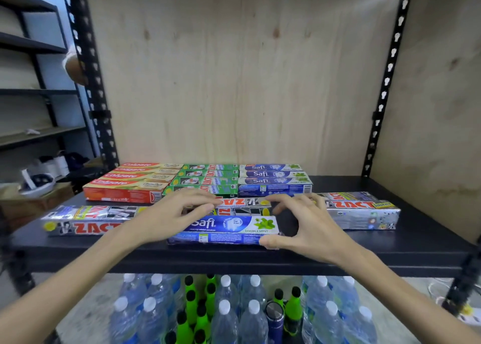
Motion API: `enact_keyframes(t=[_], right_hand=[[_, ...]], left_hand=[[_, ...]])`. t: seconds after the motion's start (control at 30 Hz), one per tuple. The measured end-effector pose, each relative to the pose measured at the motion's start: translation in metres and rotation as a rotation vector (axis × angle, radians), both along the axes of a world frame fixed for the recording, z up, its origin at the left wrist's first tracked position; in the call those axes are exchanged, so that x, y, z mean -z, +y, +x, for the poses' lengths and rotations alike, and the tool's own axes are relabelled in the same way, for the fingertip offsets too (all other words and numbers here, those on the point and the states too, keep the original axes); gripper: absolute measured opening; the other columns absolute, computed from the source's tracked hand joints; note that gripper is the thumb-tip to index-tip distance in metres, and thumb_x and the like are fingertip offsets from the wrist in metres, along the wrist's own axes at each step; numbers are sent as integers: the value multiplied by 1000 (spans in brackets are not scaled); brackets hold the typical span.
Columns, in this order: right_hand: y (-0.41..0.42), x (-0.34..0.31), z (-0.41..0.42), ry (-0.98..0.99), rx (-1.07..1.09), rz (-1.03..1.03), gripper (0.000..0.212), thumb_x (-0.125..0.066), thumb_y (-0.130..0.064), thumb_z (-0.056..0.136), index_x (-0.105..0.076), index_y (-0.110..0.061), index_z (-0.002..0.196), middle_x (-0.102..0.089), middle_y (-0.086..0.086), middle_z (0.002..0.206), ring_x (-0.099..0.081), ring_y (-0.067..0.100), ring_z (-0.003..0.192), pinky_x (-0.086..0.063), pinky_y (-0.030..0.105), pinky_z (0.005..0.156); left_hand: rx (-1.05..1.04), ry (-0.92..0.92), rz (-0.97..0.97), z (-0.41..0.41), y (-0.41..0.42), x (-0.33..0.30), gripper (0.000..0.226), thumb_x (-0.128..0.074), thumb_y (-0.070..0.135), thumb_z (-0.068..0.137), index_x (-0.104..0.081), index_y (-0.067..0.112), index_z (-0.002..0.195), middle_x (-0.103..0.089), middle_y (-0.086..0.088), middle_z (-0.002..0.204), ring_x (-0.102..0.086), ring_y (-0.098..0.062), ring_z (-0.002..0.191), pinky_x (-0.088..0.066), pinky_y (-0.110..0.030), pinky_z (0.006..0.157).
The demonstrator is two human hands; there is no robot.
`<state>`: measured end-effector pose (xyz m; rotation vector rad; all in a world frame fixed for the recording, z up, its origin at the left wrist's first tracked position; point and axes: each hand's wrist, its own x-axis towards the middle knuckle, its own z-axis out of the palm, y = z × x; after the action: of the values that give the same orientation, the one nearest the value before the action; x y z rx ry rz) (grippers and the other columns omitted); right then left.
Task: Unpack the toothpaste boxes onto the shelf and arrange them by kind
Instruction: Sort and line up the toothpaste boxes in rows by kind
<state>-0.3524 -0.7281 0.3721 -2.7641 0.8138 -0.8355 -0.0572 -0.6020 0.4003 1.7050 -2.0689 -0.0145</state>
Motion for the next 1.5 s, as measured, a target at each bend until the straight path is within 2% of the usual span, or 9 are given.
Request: enact_keyframes(t=[0.1, 0.33, 0.47, 0.67, 0.8, 1.0, 1.13, 1.37, 1.5], right_hand=[[11, 8, 3, 16, 16, -14, 93, -53, -95, 63, -34, -48, 142, -49, -34, 107, -37, -14, 108, -12, 29, 115], [24, 20, 20, 16, 48, -47, 88, -46, -97, 65, -39, -47, 136, -55, -26, 120, -46, -3, 116, -18, 37, 114], [20, 25, 26, -98, 12, 82, 75, -54, -88, 71, -43, -46, 132, -59, -25, 113, -50, -3, 112, -27, 39, 112], [15, 23, 30, -164, -59, 198, 77, -71, -77, 69, -43, -47, 134, -62, -23, 109, -57, 1, 109, -40, 43, 106], [16, 20, 32, -154, -70, 230, 77, -76, -69, 69, -42, -48, 135, -63, -19, 111, -58, 2, 109, -43, 37, 104], [19, 20, 32, -172, -67, 220, 77, -79, -65, 69, -45, -45, 135, -63, -18, 111, -60, 1, 106, -46, 28, 97], [16, 21, 27, -183, -46, 236, 73, -80, -64, 69, -49, -44, 133, -63, -16, 116, -58, 0, 109, -46, 22, 95], [17, 15, 8, -185, -30, 251, 51, -81, -54, 74, -61, -36, 117, -63, -23, 112, -57, -3, 108, -47, 17, 87], [15, 13, -10, -205, -36, 257, 47, -82, -51, 75, -61, -36, 114, -63, -23, 111, -58, -2, 107, -46, 15, 84]], left_hand=[[-16, -91, 25, 8, 5, 3, 41, -33, 51, 104, -53, 47, 139, -47, 29, 143, -32, 21, 130, -18, -7, 109], [-88, -190, -13, 31, 30, 7, 50, -28, 65, 100, -46, 48, 144, -41, 27, 150, -31, 11, 138, -23, -28, 116], [-135, -242, 38, 45, 42, 9, 66, -38, 82, 88, -33, 53, 148, -29, 30, 156, -22, 9, 142, -15, -27, 117], [-162, -316, -8, 56, 49, 18, 77, -41, 85, 84, -22, 53, 152, -20, 31, 159, -17, 6, 146, -9, -26, 121], [-158, -306, -35, 60, 48, 21, 75, -41, 83, 86, -22, 53, 152, -21, 32, 159, -16, 9, 145, -7, -24, 119], [-166, -255, -49, 66, 51, 21, 79, -44, 85, 83, -26, 51, 151, -27, 28, 158, -19, 5, 146, -18, -33, 123], [-171, -251, -110, 62, 51, 24, 81, -47, 86, 80, -27, 51, 150, -25, 27, 159, -19, 1, 148, -15, -37, 124], [-96, -387, -363, 29, 41, 39, 59, -47, 73, 91, -58, 36, 136, -45, 5, 148, -40, -19, 138, -28, -42, 114], [-96, -342, -354, 9, 30, 44, 57, -46, 73, 91, -61, 32, 128, -45, 7, 143, -37, -17, 135, -27, -37, 110]])
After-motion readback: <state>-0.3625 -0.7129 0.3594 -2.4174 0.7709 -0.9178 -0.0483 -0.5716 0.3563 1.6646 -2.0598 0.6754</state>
